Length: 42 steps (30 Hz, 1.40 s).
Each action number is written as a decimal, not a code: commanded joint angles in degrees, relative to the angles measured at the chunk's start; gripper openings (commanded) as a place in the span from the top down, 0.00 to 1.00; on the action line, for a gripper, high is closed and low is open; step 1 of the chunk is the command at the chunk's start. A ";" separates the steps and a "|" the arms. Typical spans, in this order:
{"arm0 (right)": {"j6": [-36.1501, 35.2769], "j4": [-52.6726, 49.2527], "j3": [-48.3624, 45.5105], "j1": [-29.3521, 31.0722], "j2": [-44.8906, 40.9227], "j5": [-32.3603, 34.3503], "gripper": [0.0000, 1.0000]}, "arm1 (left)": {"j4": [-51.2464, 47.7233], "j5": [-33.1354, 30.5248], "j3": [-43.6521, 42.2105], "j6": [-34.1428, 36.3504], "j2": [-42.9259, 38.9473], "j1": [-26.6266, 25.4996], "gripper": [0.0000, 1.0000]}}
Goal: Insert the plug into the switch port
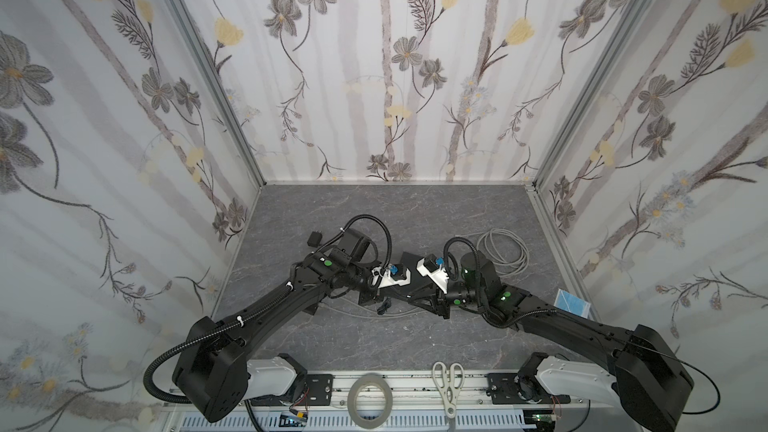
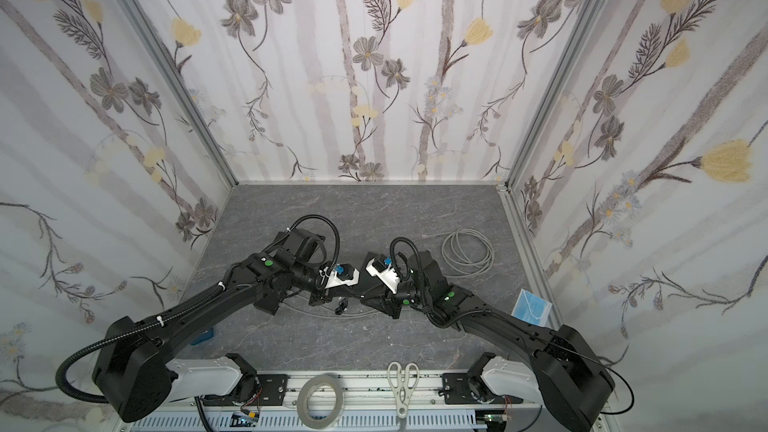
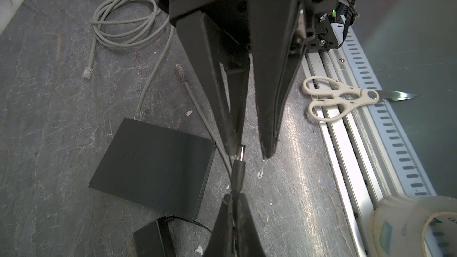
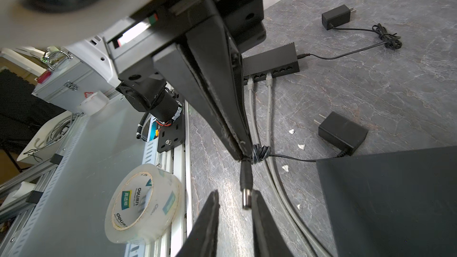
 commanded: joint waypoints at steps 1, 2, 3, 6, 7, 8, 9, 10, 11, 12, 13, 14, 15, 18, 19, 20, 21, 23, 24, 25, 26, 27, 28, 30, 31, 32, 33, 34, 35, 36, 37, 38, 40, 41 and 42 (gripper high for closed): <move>1.18 4.43 -0.18 -0.02 0.70 -2.62 0.78 | -0.23 0.83 0.40 -0.02 -0.33 0.02 1.00; 1.27 4.65 -0.23 0.05 0.79 -2.66 0.79 | -0.30 0.83 0.42 -0.02 -0.35 -0.02 1.00; 1.35 4.84 -0.28 0.08 0.89 -2.75 0.80 | -0.28 0.89 0.41 -0.05 -0.34 0.00 1.00; 1.45 5.03 -0.28 0.04 0.88 -2.65 0.84 | -0.25 0.88 0.41 -0.02 -0.25 -0.03 1.00; 1.47 4.97 -0.27 0.04 0.90 -2.58 0.85 | -0.25 0.92 0.40 -0.02 -0.26 -0.03 1.00; 1.45 4.96 -0.26 0.01 0.92 -2.63 0.86 | -0.23 0.89 0.45 -0.04 -0.26 0.04 1.00; 1.45 5.01 -0.35 0.07 0.93 -2.54 0.88 | -0.30 0.85 0.47 -0.10 -0.21 -0.03 1.00; 1.37 5.13 -0.37 0.02 0.90 -2.41 0.89 | -0.30 0.96 0.46 -0.11 -0.16 0.03 1.00; 1.43 5.13 -0.41 0.12 0.91 -2.26 0.91 | -0.23 1.00 0.43 -0.16 -0.12 0.00 1.00; 1.45 5.13 -0.49 0.03 0.95 -2.04 0.95 | -0.29 1.04 0.49 -0.19 -0.12 -0.01 1.00; 1.45 5.16 -0.48 0.06 0.87 -1.83 0.99 | -0.25 1.18 0.58 -0.19 -0.12 0.08 1.00; 1.47 5.13 -0.46 0.12 0.78 -1.55 1.00 | -0.27 1.34 0.53 -0.19 -0.17 0.02 1.00; 1.46 5.12 -0.62 0.02 0.73 -1.26 1.00 | -0.27 1.35 0.49 -0.19 -0.22 -0.03 1.00; 1.24 4.35 -0.53 -0.03 0.65 0.48 1.00 | -0.23 1.08 0.50 -0.19 -0.25 -0.04 1.00; 0.95 3.25 -0.45 -0.02 0.72 2.38 0.95 | -0.30 1.02 0.51 -0.20 -0.26 -0.01 1.00; 0.58 1.92 -0.18 0.08 0.93 4.49 0.87 | -0.24 0.80 0.52 -0.34 -0.30 -0.03 1.00; 0.07 -0.49 0.27 0.04 1.49 6.69 0.80 | 0.20 0.50 0.39 -0.90 -0.51 0.04 0.94; -0.92 -4.49 1.19 0.16 2.75 9.06 0.78 | 2.73 -0.26 -0.34 -3.63 -1.59 0.02 0.75; -0.45 -5.60 1.07 0.45 3.13 9.87 0.78 | 4.63 -0.38 -0.76 -5.41 -1.79 0.04 0.71; 0.71 -6.15 0.39 0.97 3.12 11.15 0.78 | 6.40 -0.59 -1.15 -7.28 -3.72 0.05 0.66; 1.96 -6.14 -0.36 1.60 2.82 12.69 0.78 | 8.07 -0.77 -1.51 -8.80 -4.74 0.05 0.58; 4.16 -5.52 -1.97 2.53 2.31 14.48 0.77 | 10.17 -0.99 -2.07 -10.54 -6.04 0.17 0.54; 6.78 -4.45 -3.67 3.72 1.70 16.69 0.77 | 12.49 -0.82 -2.73 -12.09 -7.41 0.29 0.51; 11.47 -1.44 -7.18 7.80 0.68 20.14 0.75 | 15.92 0.46 -4.10 -14.18 -9.83 0.41 0.49; 13.58 0.23 -8.93 10.12 0.32 22.28 0.73 | 16.91 1.73 -4.82 -14.41 -10.77 0.50 0.47; 15.50 1.44 -10.32 12.53 0.29 24.70 0.72 | 17.25 2.87 -5.25 -14.41 -11.46 0.56 0.46; 16.79 2.29 -11.31 14.67 0.48 26.99 0.71 | 16.96 3.35 -5.22 -14.35 -11.71 0.56 0.46; 17.82 3.02 -12.19 16.78 1.00 29.12 0.70 | 15.43 3.68 -4.81 -13.63 -11.52 0.46 0.46; 18.91 3.31 -12.59 18.87 1.81 30.81 0.68 | 11.95 3.50 -3.85 -11.36 -11.11 0.23 0.46; 19.49 3.32 -12.76 20.29 2.76 32.46 0.67 | 8.52 2.23 -2.76 -9.37 -10.60 -0.21 0.46; 20.08 3.05 -12.59 22.12 3.91 34.53 0.66 | 4.85 -0.13 -1.68 -7.48 -9.91 -0.86 0.46; 20.70 2.61 -12.20 23.91 5.01 36.61 0.64 | 1.82 -2.59 -0.58 -5.91 -9.48 -1.52 0.46; 21.92 2.00 -11.41 26.94 7.15 40.20 0.60 | -1.11 -6.06 0.35 -4.74 -9.24 -2.42 0.46; 22.61 1.96 -11.14 28.22 8.14 42.09 0.60 | -1.30 -7.14 0.38 -4.90 -9.43 -2.66 0.46; 23.00 2.03 -11.05 28.97 8.93 43.18 0.59 | -1.29 -7.62 0.37 -5.10 -9.67 -2.86 0.46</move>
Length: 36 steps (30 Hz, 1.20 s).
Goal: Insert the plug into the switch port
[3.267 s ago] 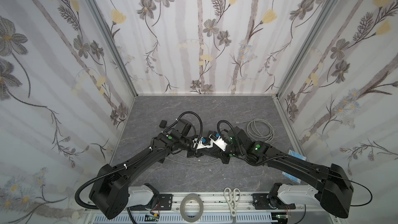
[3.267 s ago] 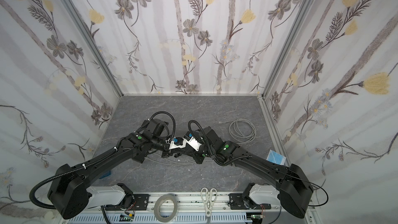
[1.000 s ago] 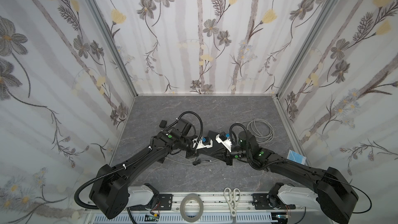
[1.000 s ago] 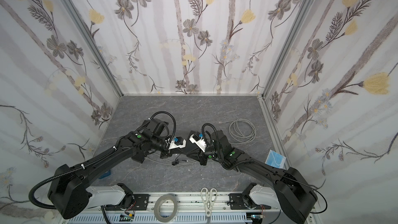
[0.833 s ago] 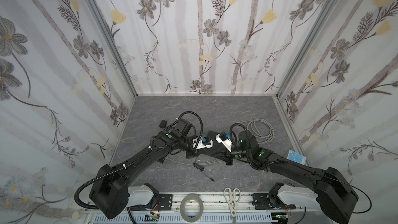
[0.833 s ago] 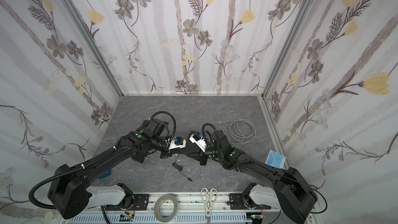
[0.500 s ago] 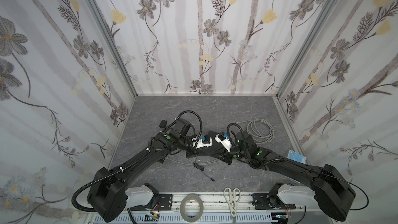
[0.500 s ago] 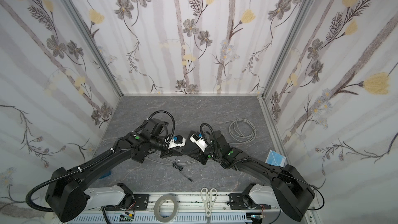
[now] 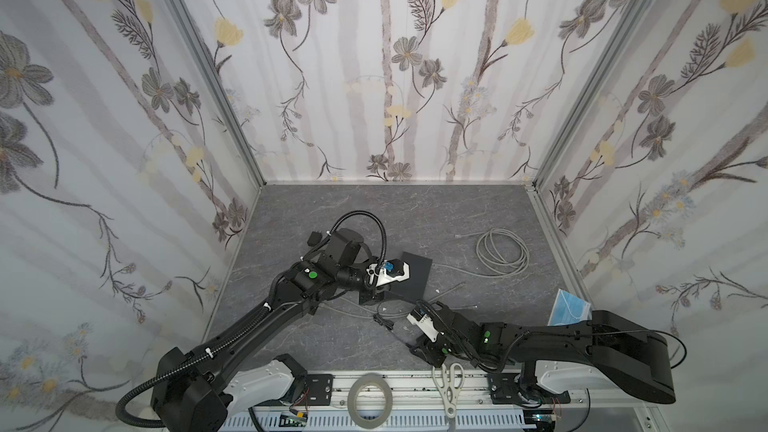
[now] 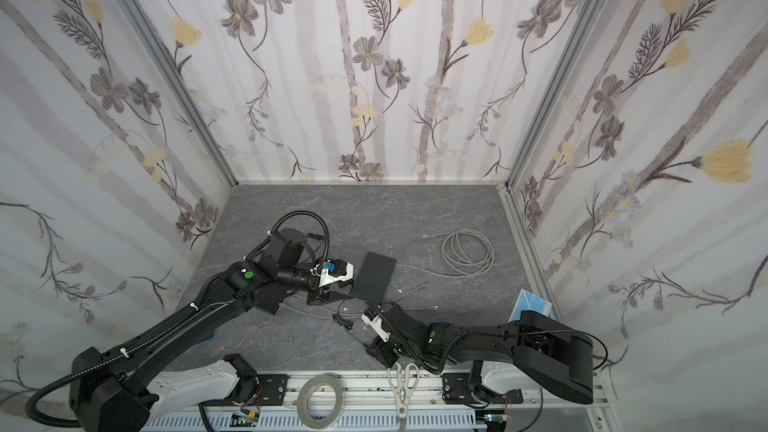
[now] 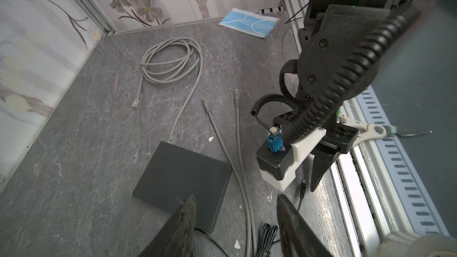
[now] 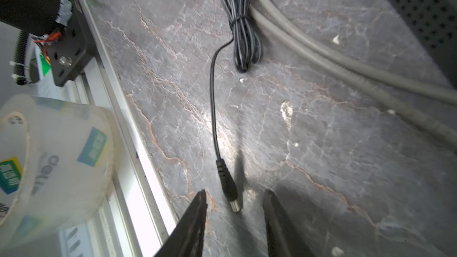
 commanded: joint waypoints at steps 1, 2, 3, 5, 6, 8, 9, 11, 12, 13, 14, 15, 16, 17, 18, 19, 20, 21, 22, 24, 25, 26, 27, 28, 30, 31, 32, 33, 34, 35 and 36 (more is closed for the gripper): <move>4.14 3.35 0.84 2.46 2.50 9.28 0.59 | -5.11 -4.30 0.94 2.37 -0.41 -0.69 0.46; 4.29 3.84 0.74 3.04 3.14 9.85 0.59 | -5.24 -4.41 1.23 2.11 -0.70 -1.16 0.46; 4.60 4.05 0.74 3.55 3.53 10.31 0.60 | -5.27 -4.41 1.26 1.86 -0.99 -1.60 0.47; 5.14 4.40 0.42 4.62 3.95 11.49 0.62 | -5.24 -4.56 1.15 1.79 -1.67 -2.35 0.47; 5.48 4.47 0.15 5.04 3.98 11.93 0.62 | -5.23 -4.86 1.09 1.77 -1.91 -2.66 0.47; 6.42 4.49 -0.48 5.98 3.52 12.79 0.65 | -5.68 -5.69 1.13 1.91 -2.34 -3.25 0.47; 6.80 4.59 -0.89 6.46 3.15 13.10 0.66 | -5.73 -6.05 1.11 1.85 -2.50 -3.43 0.47; 7.39 4.41 -1.30 7.46 2.34 13.74 0.69 | -5.77 -6.17 1.22 1.79 -2.70 -3.53 0.47; 7.56 4.15 -1.46 7.80 2.07 14.07 0.71 | -5.77 -6.17 1.28 1.79 -2.70 -3.56 0.47; 7.72 3.80 -1.40 8.20 1.85 14.42 0.74 | -5.92 -6.08 1.43 1.67 -2.70 -3.58 0.47; 7.69 3.56 -1.37 8.58 1.71 14.71 0.76 | -5.94 -5.93 1.55 1.59 -2.74 -3.58 0.47; 7.70 3.31 -1.34 8.84 1.60 15.02 0.78 | -5.95 -5.91 1.52 1.64 -2.79 -3.63 0.47; 7.79 3.21 -1.46 9.09 1.49 15.32 0.82 | -6.03 -5.82 1.52 1.62 -2.87 -3.62 0.47; 7.75 3.21 -1.52 9.25 1.19 15.52 0.86 | -6.12 -5.82 1.45 1.64 -2.95 -3.60 0.47; 7.75 3.23 -1.61 9.28 0.78 15.56 0.89 | -6.25 -5.90 1.44 1.64 -2.96 -3.62 0.47; 7.78 3.33 -1.77 9.41 -0.10 15.64 0.90 | -6.35 -5.91 1.43 1.80 -2.96 -3.64 0.47; 7.65 3.39 -1.86 9.43 -1.17 15.77 0.91 | -6.39 -5.91 1.45 1.91 -2.88 -3.62 0.47; 7.55 3.34 -1.89 9.43 -2.24 15.94 0.94 | -6.49 -5.99 1.46 1.99 -2.87 -3.62 0.47; 7.15 2.85 -1.74 9.45 -3.76 16.15 0.97 | -6.61 -6.00 1.48 2.17 -2.69 -3.62 0.47; 6.06 0.85 -0.98 9.24 -6.87 17.06 1.00 | -6.81 -5.84 1.33 2.76 -2.53 -3.53 0.47; 5.15 -0.63 -0.34 8.92 -8.51 17.36 1.00 | -6.87 -5.53 1.06 3.53 -2.52 -3.62 0.47; 4.20 -2.21 0.36 8.39 -10.59 17.54 1.00 | -7.06 -4.90 0.49 4.62 -2.66 -3.62 0.47; 3.39 -3.43 0.91 7.85 -12.36 17.64 1.00 | -6.76 -4.33 -0.09 5.53 -2.84 -3.61 0.47; 2.24 -4.64 1.52 6.81 -14.27 17.32 1.00 | -6.22 -3.70 -0.91 6.53 -3.19 -3.62 0.47; -0.21 -5.72 2.05 3.64 -17.74 14.38 1.00 | -4.24 -3.93 -2.44 6.92 -3.90 -3.62 0.45; -1.31 -5.69 2.01 1.73 -18.99 11.90 1.00 | -3.34 -4.72 -2.79 6.82 -4.02 -3.62 0.44; -2.00 -5.79 1.97 0.23 -19.65 10.51 0.90 | -2.95 -5.87 -2.76 6.67 -3.94 -3.58 0.44; -2.38 -6.07 2.05 -0.20 -19.57 10.66 0.78 | -2.70 -6.75 -2.51 6.49 -3.77 -3.43 0.42; -2.81 -5.96 2.14 -0.22 -18.89 10.79 0.73 | -2.15 -7.58 -2.21 5.74 -3.59 -3.29 0.40; -2.33 -5.60 2.35 -0.06 -17.63 10.43 0.72 | -1.53 -8.07 -1.86 4.84 -3.58 -3.05 0.38; -0.93 -5.12 2.53 0.18 -15.97 9.81 0.71 | -0.94 -8.10 -1.62 4.34 -3.69 -2.76 0.38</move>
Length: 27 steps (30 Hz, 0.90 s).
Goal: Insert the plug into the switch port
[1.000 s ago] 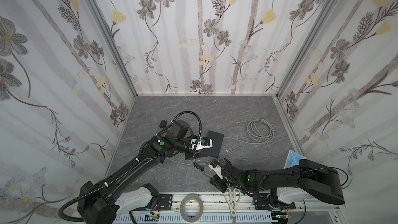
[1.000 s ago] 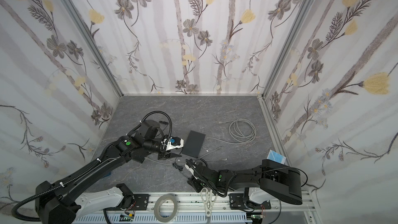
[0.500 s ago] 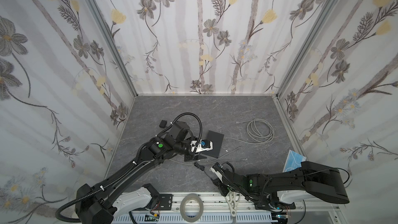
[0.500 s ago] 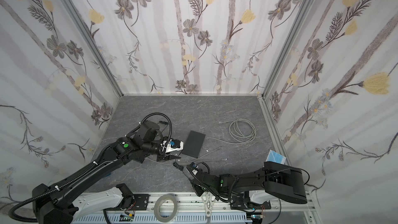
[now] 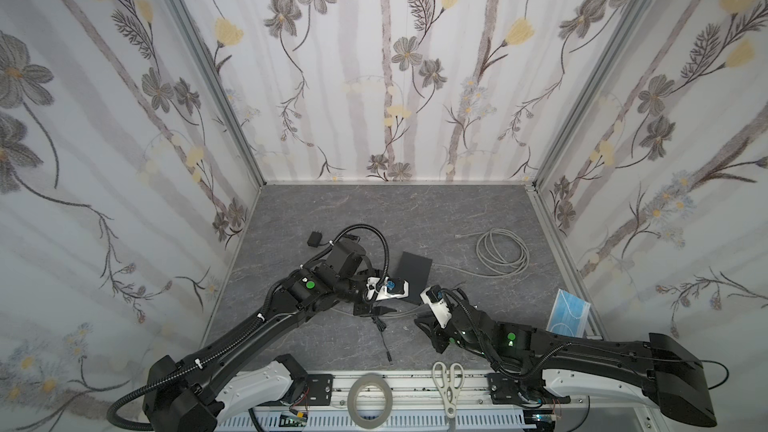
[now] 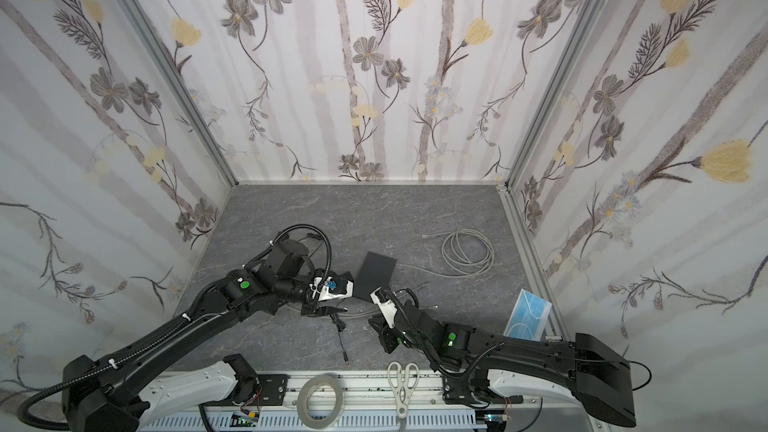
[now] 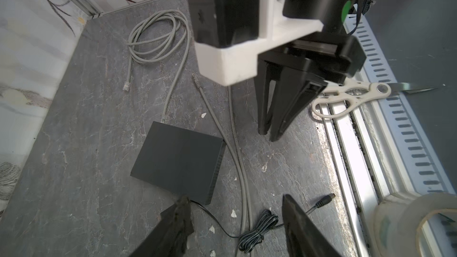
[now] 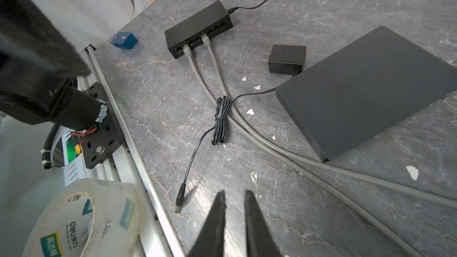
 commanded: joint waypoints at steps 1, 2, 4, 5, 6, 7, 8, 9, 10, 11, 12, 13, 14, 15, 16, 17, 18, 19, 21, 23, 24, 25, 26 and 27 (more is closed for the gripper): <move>1.34 0.65 0.71 1.10 4.34 -2.97 0.71 | 4.14 -1.31 0.91 -1.36 -0.44 0.79 0.37; 3.09 2.41 0.94 2.90 6.95 -2.15 0.71 | 5.85 -2.04 0.87 -2.94 -1.09 1.10 0.36; 5.67 3.96 2.64 6.72 11.65 1.00 0.70 | 9.48 -3.21 0.51 -5.90 -3.06 1.76 0.35; 7.44 3.88 3.99 8.51 14.41 2.87 0.67 | 12.06 -3.65 0.01 -8.16 -4.46 2.18 0.32; 8.81 3.68 5.10 9.80 16.77 4.26 0.65 | 15.23 -4.30 -0.85 -10.09 -5.94 2.52 0.31; 10.26 3.77 6.39 10.93 19.15 5.18 0.64 | 18.64 -4.98 -2.09 -12.17 -7.73 3.01 0.30; 11.32 3.95 7.68 12.07 21.44 5.77 0.63 | 22.06 -5.32 -3.32 -14.00 -9.57 3.63 0.30; 12.15 3.87 9.06 12.93 23.38 6.10 0.63 | 25.03 -5.89 -4.48 -15.59 -11.25 4.12 0.30; 12.78 3.22 10.81 13.86 25.14 6.77 0.63 | 28.89 -7.09 -6.08 -17.55 -13.06 4.73 0.30; 13.52 1.96 12.84 14.69 28.27 7.69 0.63 | 32.81 -8.49 -7.72 -19.90 -14.70 5.56 0.30; 14.25 0.61 14.43 15.42 29.76 8.73 0.63 | 35.45 -9.43 -8.76 -21.77 -15.94 6.36 0.30; 14.95 -0.78 16.06 15.91 31.30 9.58 0.63 | 37.24 -9.81 -9.35 -23.47 -17.10 7.44 0.30; 15.96 -1.89 17.20 16.48 32.47 10.50 0.64 | 38.05 -9.78 -9.68 -24.66 -17.88 8.27 0.30; 16.80 -2.69 17.85 16.73 33.40 11.06 0.65 | 38.16 -9.90 -9.67 -25.34 -18.31 8.87 0.30; 17.69 -3.22 18.45 16.99 34.33 11.23 0.66 | 37.96 -10.35 -9.59 -25.88 -18.73 9.23 0.30; 18.52 -3.61 18.85 17.15 35.15 11.08 0.66 | 37.62 -10.68 -9.46 -26.30 -19.08 9.36 0.30; 19.10 -3.98 19.17 17.34 35.60 10.90 0.67 | 37.29 -10.82 -9.32 -26.44 -19.43 9.45 0.30; 19.76 -4.44 19.40 17.56 36.03 10.96 0.67 | 36.94 -10.96 -9.28 -26.50 -19.80 9.51 0.31; 20.99 -5.32 19.76 17.85 36.58 10.75 0.67 | 36.72 -10.85 -9.36 -26.49 -20.67 9.43 0.31; 22.07 -6.43 19.92 17.90 37.04 10.52 0.68 | 36.55 -10.96 -9.36 -26.36 -21.43 9.48 0.31; 22.34 -7.04 19.95 17.90 37.16 10.59 0.68 | 36.44 -10.97 -9.25 -26.31 -21.61 9.48 0.31; 22.74 -7.75 19.95 17.87 37.32 10.75 0.69 | 36.19 -11.01 -9.21 -26.24 -21.74 9.37 0.31; 23.21 -8.66 19.95 17.87 37.22 11.22 0.70 | 35.94 -11.00 -9.11 -26.15 -21.91 9.45 0.31; 23.65 -9.43 19.95 17.85 37.13 11.75 0.70 | 35.62 -11.00 -9.01 -26.05 -21.99 9.44 0.31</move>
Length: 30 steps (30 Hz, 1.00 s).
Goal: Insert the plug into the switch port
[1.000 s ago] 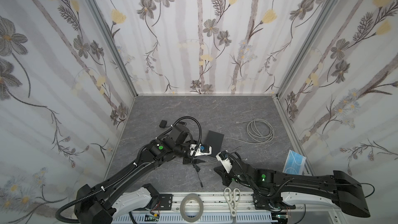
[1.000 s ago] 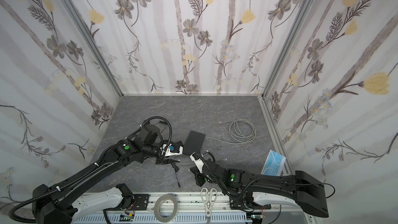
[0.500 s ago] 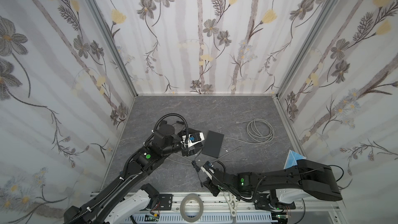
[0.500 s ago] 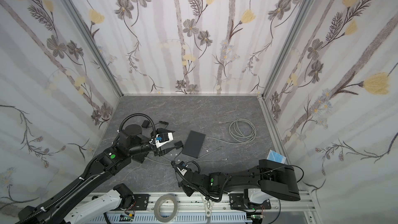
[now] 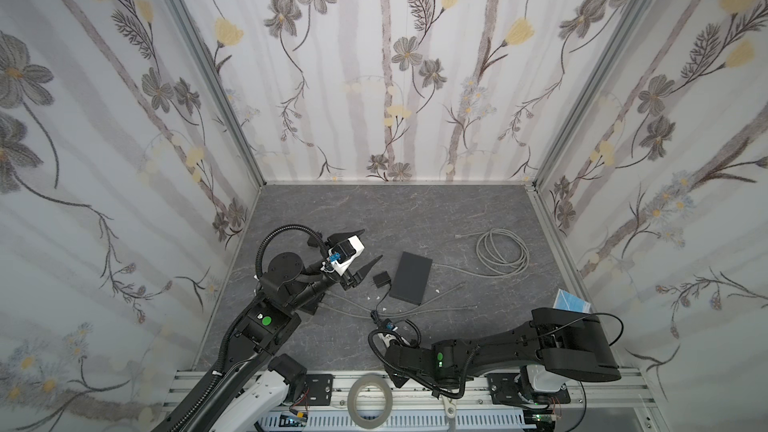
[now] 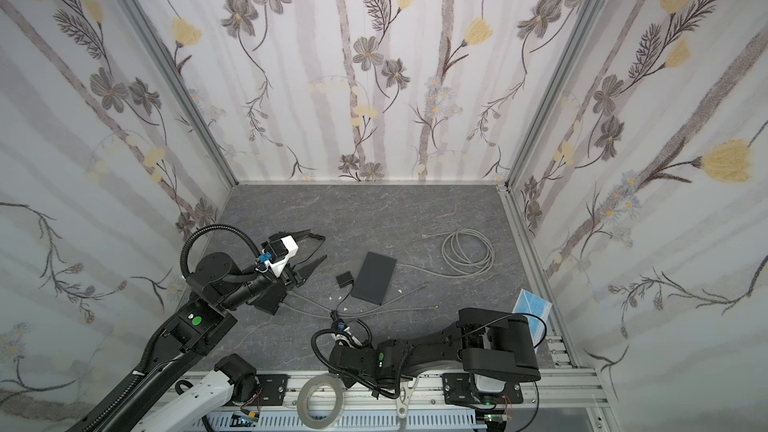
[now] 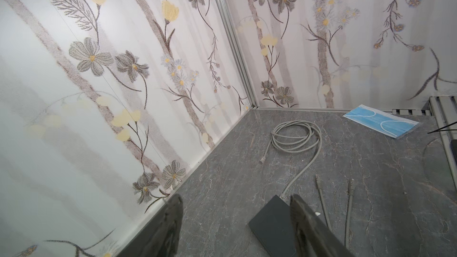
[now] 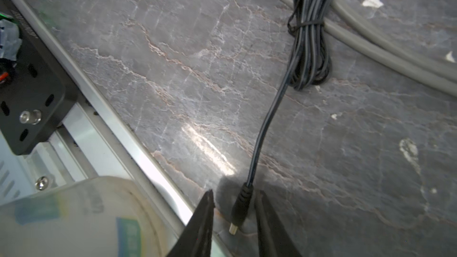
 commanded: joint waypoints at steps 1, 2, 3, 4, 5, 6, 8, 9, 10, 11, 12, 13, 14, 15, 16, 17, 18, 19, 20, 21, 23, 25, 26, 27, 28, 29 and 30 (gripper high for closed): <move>3.55 -3.16 0.39 0.09 -0.10 2.75 0.71 | 1.51 -0.53 0.45 -0.34 -0.33 0.01 0.31; 4.00 -4.00 0.13 0.10 -0.46 3.40 0.72 | 1.35 -0.53 0.52 -0.31 -0.39 -0.01 0.31; 4.33 -4.67 -0.05 0.14 -0.85 4.06 0.74 | 1.26 -0.55 0.58 -0.30 -0.40 0.00 0.31; 4.57 -5.50 -0.28 0.10 -1.17 4.70 0.75 | 1.18 -0.55 0.71 -0.28 -0.40 -0.04 0.31; 4.62 -5.93 -0.65 0.08 -1.65 5.07 0.77 | 1.16 -0.47 0.72 -0.23 -0.40 0.05 0.31; 4.67 -5.99 -0.93 0.11 -2.00 5.38 0.79 | 1.06 -0.49 0.79 -0.21 -0.32 0.00 0.31; 4.17 -5.60 -1.57 0.01 -2.84 5.66 0.85 | 0.88 -0.46 0.81 -0.13 -0.15 0.06 0.31; 3.61 -5.30 -1.75 0.08 -3.12 5.67 0.90 | 0.68 -0.51 0.88 -0.04 -0.06 -0.08 0.31; 3.16 -4.87 -1.86 0.01 -3.53 5.80 0.93 | 0.49 -0.46 1.00 0.17 0.12 0.04 0.31; 2.55 -4.46 -2.00 -0.16 -3.87 5.80 0.97 | 0.24 -0.44 1.07 0.26 0.34 0.01 0.31; 1.67 -3.99 -1.95 -0.35 -4.19 5.56 1.00 | 0.12 -0.55 1.15 0.44 0.52 0.03 0.31; 0.62 -3.46 -2.00 -0.66 -4.58 5.09 1.00 | -0.15 -0.58 1.23 0.61 0.72 0.07 0.31; -0.56 -2.84 -2.11 -1.14 -5.19 4.50 1.00 | -0.37 -0.44 1.29 0.90 0.90 -0.01 0.31; -1.85 -2.22 -2.39 -1.60 -6.05 3.81 1.00 | -0.63 -0.49 1.28 1.22 1.13 0.14 0.30; -3.26 -1.74 -2.76 -2.39 -7.22 3.00 1.00 | -1.17 -0.46 1.42 1.65 1.48 0.12 0.30; -4.86 -1.53 -3.23 -3.37 -8.68 2.11 1.00 | -1.94 -0.11 1.50 2.26 1.98 0.11 0.30; -6.34 -1.31 -3.68 -4.44 -10.12 1.28 1.00 | -2.89 0.66 1.76 3.30 2.53 0.11 0.32; -8.15 -1.25 -4.07 -5.91 -12.82 0.07 1.00 | -4.69 2.34 2.36 4.70 3.49 0.11 0.35; -10.22 -1.28 -4.71 -7.71 -15.22 -1.29 1.00 | -6.91 4.38 3.21 6.52 4.75 0.19 0.37; -12.16 -1.16 -5.13 -9.35 -17.41 -2.89 1.00 | -9.52 6.71 4.01 8.26 5.97 0.20 0.37; -17.28 -1.12 -5.91 -13.73 -22.84 -7.68 1.00 | -16.10 13.01 6.26 13.57 9.19 0.15 0.37; -21.70 -1.56 -6.04 -18.69 -26.90 -14.07 1.00 | -20.14 17.14 8.13 17.18 12.07 0.02 0.37; -23.96 -2.10 -5.77 -21.73 -28.85 -18.00 1.00 | -21.86 18.90 8.86 19.64 13.45 0.13 0.37; -26.05 -2.89 -5.39 -24.43 -30.22 -21.24 1.00 | -22.85 20.16 9.14 21.77 14.42 0.15 0.37; -27.92 -3.75 -4.78 -26.27 -31.07 -23.81 1.00 | -23.30 21.06 9.11 23.46 15.20 0.02 0.37; -29.93 -5.14 -3.76 -28.15 -31.72 -26.23 1.00 | -24.05 22.02 9.26 25.17 16.16 0.06 0.37; -31.72 -6.43 -2.74 -29.44 -31.80 -28.01 1.00 | -25.18 23.05 9.77 26.57 17.33 -0.03 0.38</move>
